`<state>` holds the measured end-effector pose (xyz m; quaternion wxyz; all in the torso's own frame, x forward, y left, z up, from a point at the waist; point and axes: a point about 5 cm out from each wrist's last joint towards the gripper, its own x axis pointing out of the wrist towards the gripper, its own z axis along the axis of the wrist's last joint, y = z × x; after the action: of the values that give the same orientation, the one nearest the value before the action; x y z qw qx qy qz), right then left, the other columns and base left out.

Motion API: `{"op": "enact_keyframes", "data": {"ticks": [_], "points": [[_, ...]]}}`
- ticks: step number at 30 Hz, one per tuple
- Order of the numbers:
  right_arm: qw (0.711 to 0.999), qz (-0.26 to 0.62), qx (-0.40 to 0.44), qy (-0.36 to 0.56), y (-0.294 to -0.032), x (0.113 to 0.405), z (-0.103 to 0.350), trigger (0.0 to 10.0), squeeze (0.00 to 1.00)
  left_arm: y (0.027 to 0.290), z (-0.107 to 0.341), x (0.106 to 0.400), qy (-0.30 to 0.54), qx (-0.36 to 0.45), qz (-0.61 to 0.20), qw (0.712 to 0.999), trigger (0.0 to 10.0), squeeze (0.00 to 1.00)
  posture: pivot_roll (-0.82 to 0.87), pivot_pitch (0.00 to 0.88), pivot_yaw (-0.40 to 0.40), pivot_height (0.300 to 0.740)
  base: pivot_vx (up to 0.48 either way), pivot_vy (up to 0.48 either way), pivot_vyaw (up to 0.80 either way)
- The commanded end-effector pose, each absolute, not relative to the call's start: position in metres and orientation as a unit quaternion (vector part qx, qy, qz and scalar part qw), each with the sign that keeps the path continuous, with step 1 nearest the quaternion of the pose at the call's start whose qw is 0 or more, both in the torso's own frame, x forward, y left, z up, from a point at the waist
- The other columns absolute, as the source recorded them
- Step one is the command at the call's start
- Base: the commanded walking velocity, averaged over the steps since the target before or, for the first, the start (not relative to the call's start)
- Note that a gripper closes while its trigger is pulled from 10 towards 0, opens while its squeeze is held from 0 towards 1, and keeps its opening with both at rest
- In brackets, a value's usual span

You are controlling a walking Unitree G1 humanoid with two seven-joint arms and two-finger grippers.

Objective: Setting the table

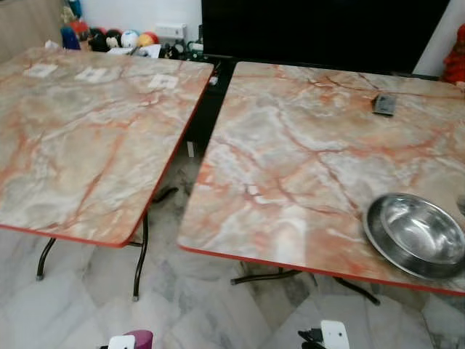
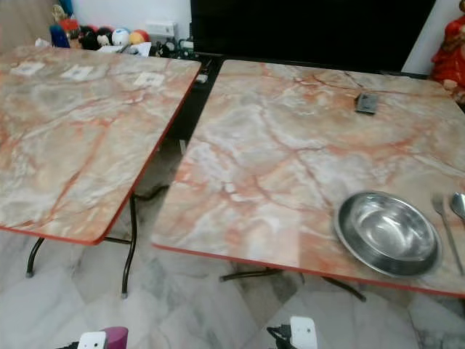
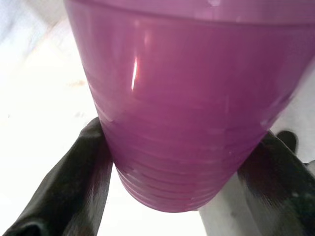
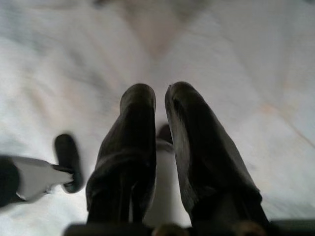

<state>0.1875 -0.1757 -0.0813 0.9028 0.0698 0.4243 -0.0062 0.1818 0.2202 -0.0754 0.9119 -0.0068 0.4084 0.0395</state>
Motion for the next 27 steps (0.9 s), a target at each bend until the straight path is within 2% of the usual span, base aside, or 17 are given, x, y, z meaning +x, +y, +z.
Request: {"op": "enact_keyframes", "data": {"ticks": [1, 24, 27], "points": [[0.896, -0.011, 0.072, 0.438, -0.1758, 0.1802, -0.0851, 10.0, 0.0, 0.221, -0.0793, 0.174, 0.422, -0.007, 0.04, 0.906, 10.0, 0.0, -0.01, 0.102, -0.005, 0.74, 0.0, -0.33, -0.64], [0.898, -0.008, 0.073, 0.434, -0.1753, 0.1803, -0.0848, 10.0, 0.0, 0.22, -0.081, 0.1705, 0.425, -0.003, 0.039, 0.904, 10.0, 0.0, -0.01, 0.084, -0.008, 0.74, 0.0, -0.328, -0.02], [0.898, -0.008, 0.073, 0.434, -0.1759, 0.1807, -0.0846, 10.0, 0.0, 0.2203, -0.0791, 0.1739, 0.418, 0.0, 0.038, 0.908, 10.0, 0.0, -0.01, 0.093, -0.01, 0.74, 0.0, -0.08, 0.0]]}}
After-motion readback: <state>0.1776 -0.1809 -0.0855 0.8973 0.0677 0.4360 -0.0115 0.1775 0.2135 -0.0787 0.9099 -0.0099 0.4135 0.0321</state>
